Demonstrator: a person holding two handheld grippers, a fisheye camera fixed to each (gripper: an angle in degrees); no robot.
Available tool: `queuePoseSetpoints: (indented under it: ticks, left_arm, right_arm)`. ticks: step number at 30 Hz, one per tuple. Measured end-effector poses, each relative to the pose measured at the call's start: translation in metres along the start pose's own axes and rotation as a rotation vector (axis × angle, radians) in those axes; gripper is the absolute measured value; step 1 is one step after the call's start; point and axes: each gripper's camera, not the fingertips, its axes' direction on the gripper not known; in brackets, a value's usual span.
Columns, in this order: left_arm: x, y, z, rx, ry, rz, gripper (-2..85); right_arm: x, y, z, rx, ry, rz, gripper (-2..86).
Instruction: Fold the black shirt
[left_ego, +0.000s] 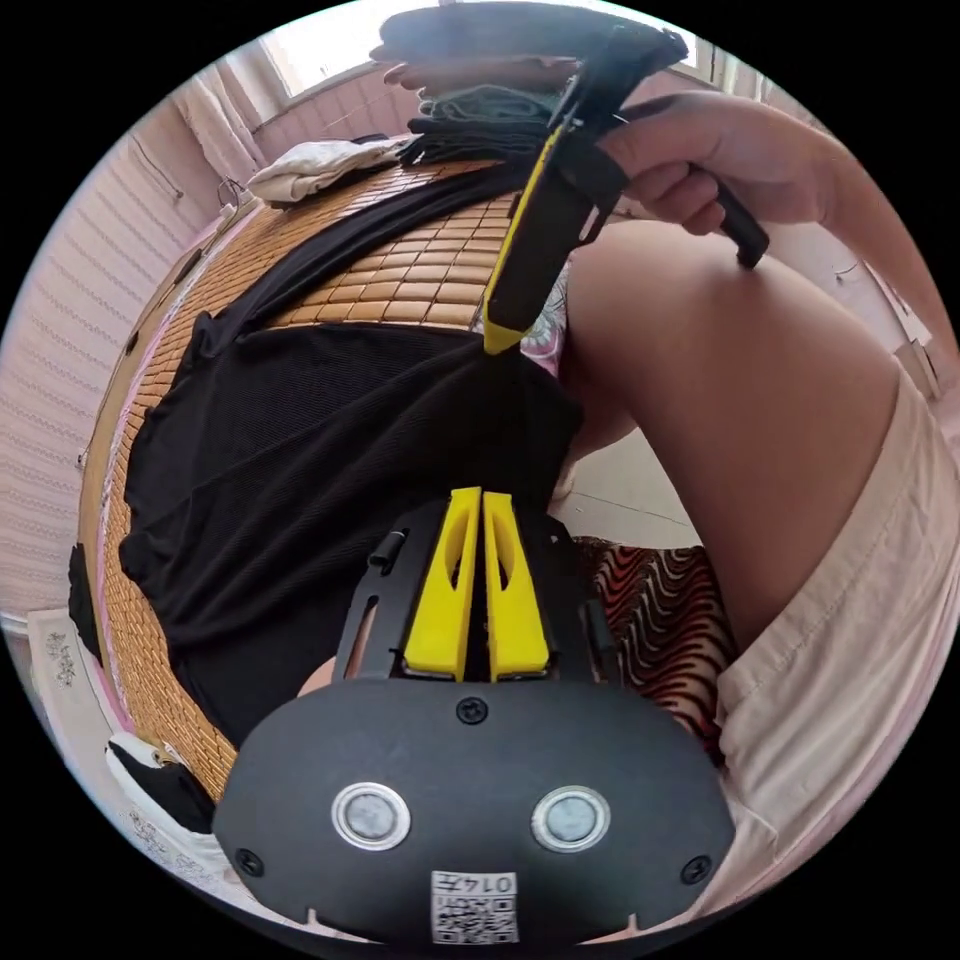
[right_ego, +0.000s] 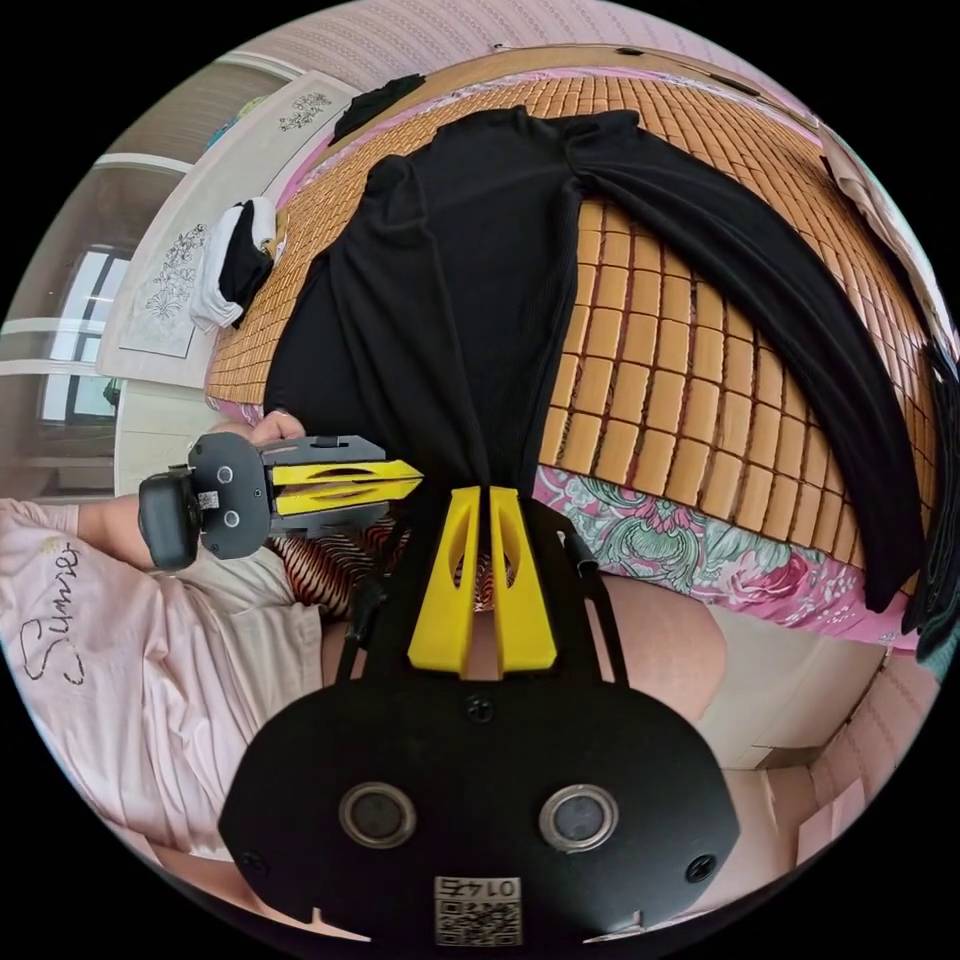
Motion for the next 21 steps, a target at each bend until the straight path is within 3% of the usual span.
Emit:
queuePoseSetpoints:
  ticks: [9, 14, 21]
  left_arm:
    - [-0.010, 0.016, -0.023, 0.082, 0.153, 0.064, -0.9]
    - [-0.025, 0.020, -0.007, 0.066, 0.228, -0.033, -0.8]
    - [-0.053, 0.039, -0.042, 0.177, 0.238, -0.136, -0.8]
  right_arm:
    - [-0.016, -0.001, -0.002, -0.047, 0.056, -0.050, 0.0]
    - [-0.022, -0.005, 0.008, -0.125, 0.174, -0.035, -0.1]
    - [-0.059, -0.028, -0.003, 0.026, 0.171, -0.125, -0.2]
